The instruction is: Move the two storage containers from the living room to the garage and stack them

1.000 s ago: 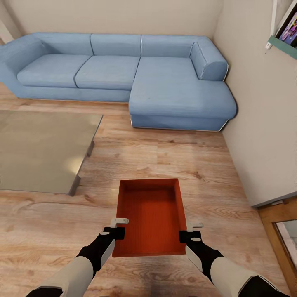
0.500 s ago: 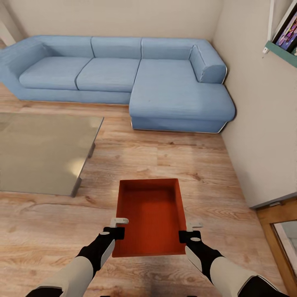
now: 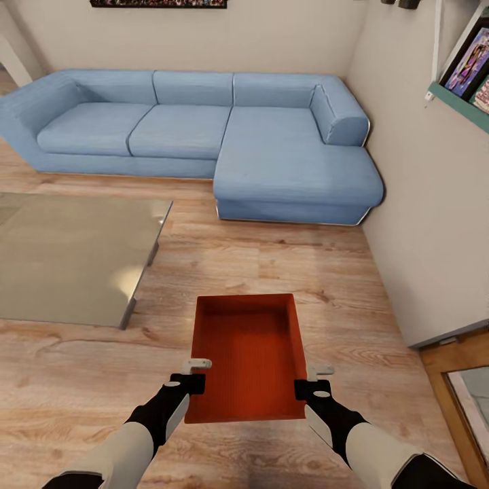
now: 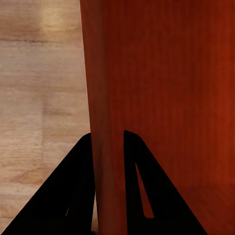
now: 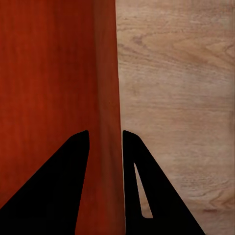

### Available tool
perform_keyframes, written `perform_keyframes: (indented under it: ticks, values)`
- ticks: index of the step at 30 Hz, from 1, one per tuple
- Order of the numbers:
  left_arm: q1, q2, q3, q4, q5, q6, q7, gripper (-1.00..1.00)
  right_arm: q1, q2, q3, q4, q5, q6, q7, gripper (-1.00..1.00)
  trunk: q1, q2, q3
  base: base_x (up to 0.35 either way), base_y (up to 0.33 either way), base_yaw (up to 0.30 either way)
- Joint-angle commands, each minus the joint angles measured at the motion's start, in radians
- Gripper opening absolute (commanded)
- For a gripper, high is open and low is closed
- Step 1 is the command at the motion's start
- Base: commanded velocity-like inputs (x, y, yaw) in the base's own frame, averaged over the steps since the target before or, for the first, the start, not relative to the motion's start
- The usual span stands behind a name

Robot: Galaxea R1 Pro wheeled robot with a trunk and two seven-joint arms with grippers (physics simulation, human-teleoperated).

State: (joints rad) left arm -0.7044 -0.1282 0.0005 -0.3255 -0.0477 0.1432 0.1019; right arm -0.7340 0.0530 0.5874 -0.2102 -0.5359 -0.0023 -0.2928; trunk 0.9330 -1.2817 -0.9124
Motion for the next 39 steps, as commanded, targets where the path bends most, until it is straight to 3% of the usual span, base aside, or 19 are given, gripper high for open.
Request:
perform_keyframes:
  ticks: [1,21,39]
  values:
    - [0.000,-0.001,0.006,-0.001,-0.016,0.005,0.009,-1.00,-0.001,0.000,-0.002,0.000,0.004,-0.002,-0.014,-1.00,0.000,0.000,0.000,0.000,0.000,0.000]
    - [0.000,-0.001,0.005,-0.001,-0.016,0.002,0.009,-1.00,-0.001,0.001,-0.001,0.000,0.003,-0.004,-0.014,-1.00,0.000,0.000,0.026,0.000,0.000,0.000]
    - [0.000,-0.001,0.005,-0.001,-0.017,0.003,0.009,-1.00,-0.001,0.001,-0.001,0.000,0.004,-0.005,-0.015,-1.00,-0.061,0.112,0.105,0.000,0.000,0.000]
